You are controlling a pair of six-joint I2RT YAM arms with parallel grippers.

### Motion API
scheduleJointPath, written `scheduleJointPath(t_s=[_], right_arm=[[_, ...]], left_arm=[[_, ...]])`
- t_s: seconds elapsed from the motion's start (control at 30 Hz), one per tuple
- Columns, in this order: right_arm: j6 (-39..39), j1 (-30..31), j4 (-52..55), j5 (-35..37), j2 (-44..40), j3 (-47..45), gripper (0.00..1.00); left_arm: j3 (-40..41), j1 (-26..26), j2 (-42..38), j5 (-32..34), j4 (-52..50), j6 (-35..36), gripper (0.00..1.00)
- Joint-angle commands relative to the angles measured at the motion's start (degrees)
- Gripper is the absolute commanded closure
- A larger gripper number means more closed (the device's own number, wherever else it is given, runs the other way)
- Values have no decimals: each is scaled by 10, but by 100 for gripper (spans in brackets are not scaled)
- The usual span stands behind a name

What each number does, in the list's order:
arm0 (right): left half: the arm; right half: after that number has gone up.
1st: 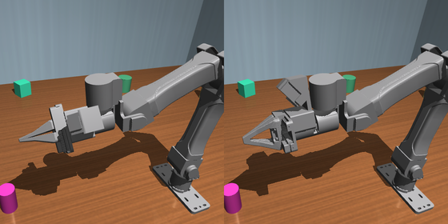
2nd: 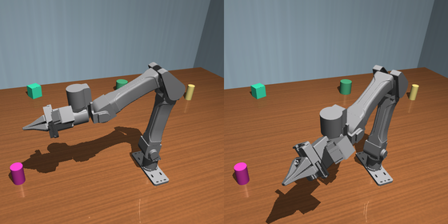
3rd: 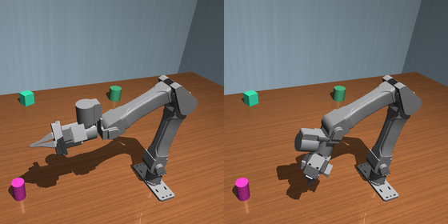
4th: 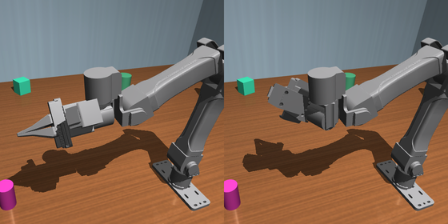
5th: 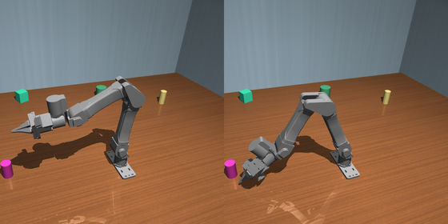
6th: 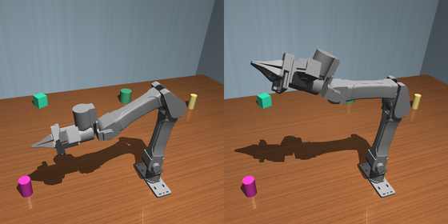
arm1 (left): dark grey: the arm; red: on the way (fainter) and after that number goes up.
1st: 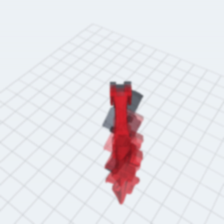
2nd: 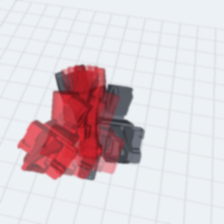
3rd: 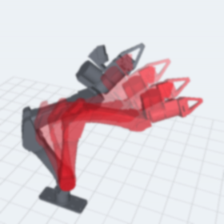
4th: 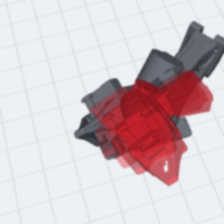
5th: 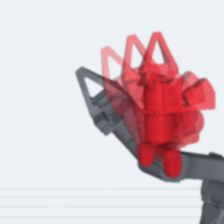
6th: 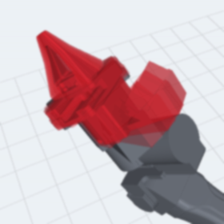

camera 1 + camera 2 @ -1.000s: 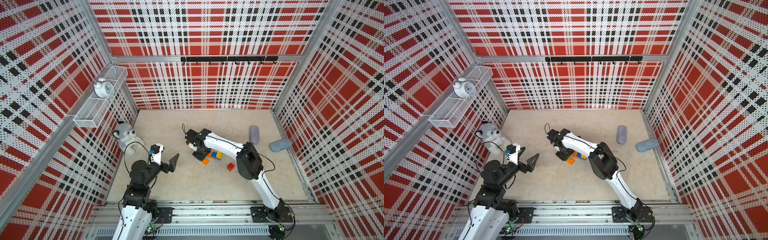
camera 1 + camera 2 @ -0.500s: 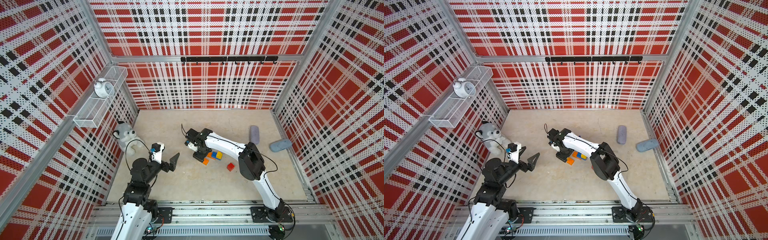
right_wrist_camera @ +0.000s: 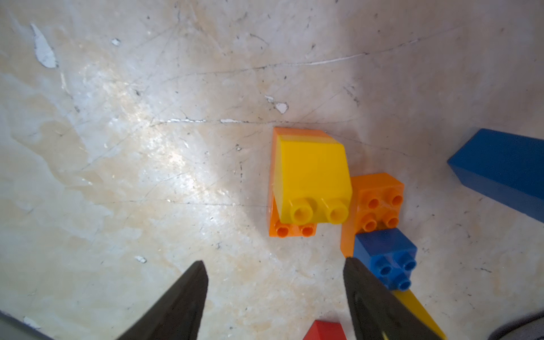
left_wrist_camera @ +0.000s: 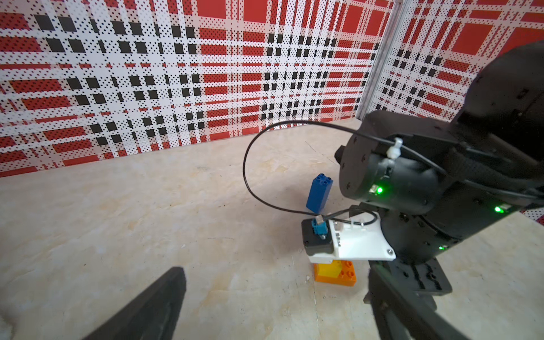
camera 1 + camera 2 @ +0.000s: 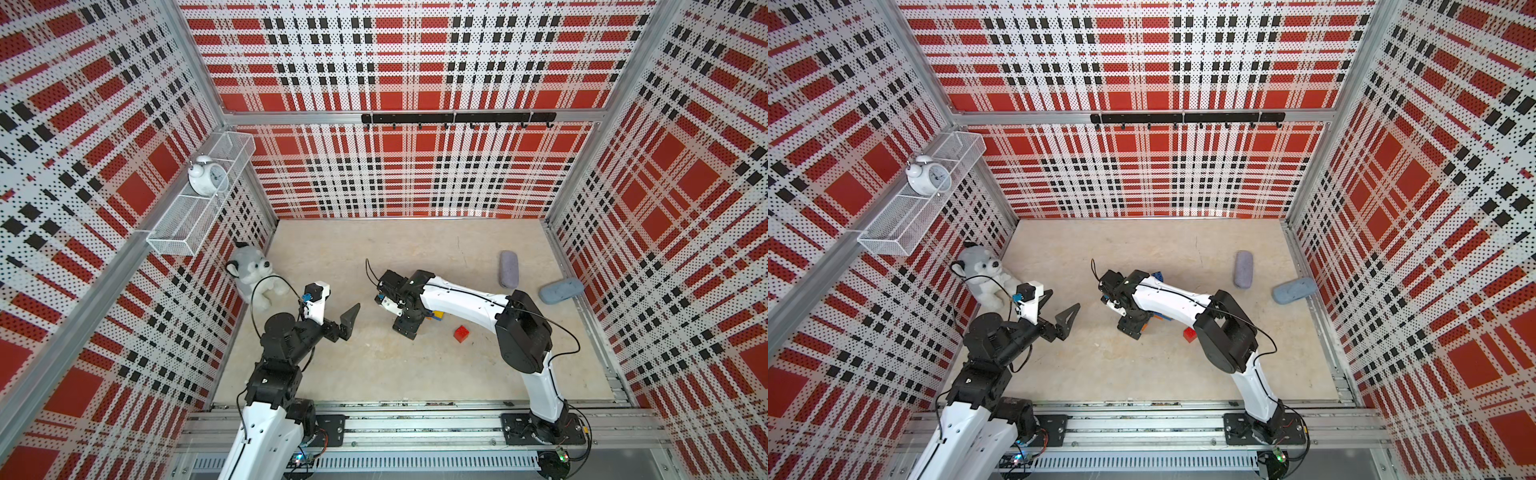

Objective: Assemble a fork with lego
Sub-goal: Assemble the lego brick with the lego brick.

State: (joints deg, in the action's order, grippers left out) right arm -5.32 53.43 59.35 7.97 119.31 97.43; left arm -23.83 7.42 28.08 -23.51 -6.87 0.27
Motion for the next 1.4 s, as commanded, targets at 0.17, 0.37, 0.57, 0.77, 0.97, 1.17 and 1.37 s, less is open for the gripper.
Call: scheduleJointPath(t_s=[0.17, 0.37, 0.57, 0.77, 0.97, 1.17, 1.37], right_arm=[[-19, 0, -37, -11, 38, 32, 29], [-28, -3, -30, -33, 62, 59, 42], [-45, -4, -21, -52, 74, 73, 58], [-80, -4, -16, -66, 75, 82, 52], [-77, -17, -18, -52, 11, 76, 39], [-56, -63, -68, -25, -147, -59, 24], [19, -151, -139, -40, -308, -205, 16]], left_arm=[[-11, 9, 0, 11, 12, 1, 1], [-11, 12, -3, 14, 10, 0, 2], [-9, 14, -2, 18, 9, 1, 2], [-7, 15, -1, 17, 6, 8, 2], [-22, 17, 5, -24, -16, 56, 2], [-61, 37, 60, -48, -52, 107, 2], [-115, 139, 148, -23, -106, 271, 2]])
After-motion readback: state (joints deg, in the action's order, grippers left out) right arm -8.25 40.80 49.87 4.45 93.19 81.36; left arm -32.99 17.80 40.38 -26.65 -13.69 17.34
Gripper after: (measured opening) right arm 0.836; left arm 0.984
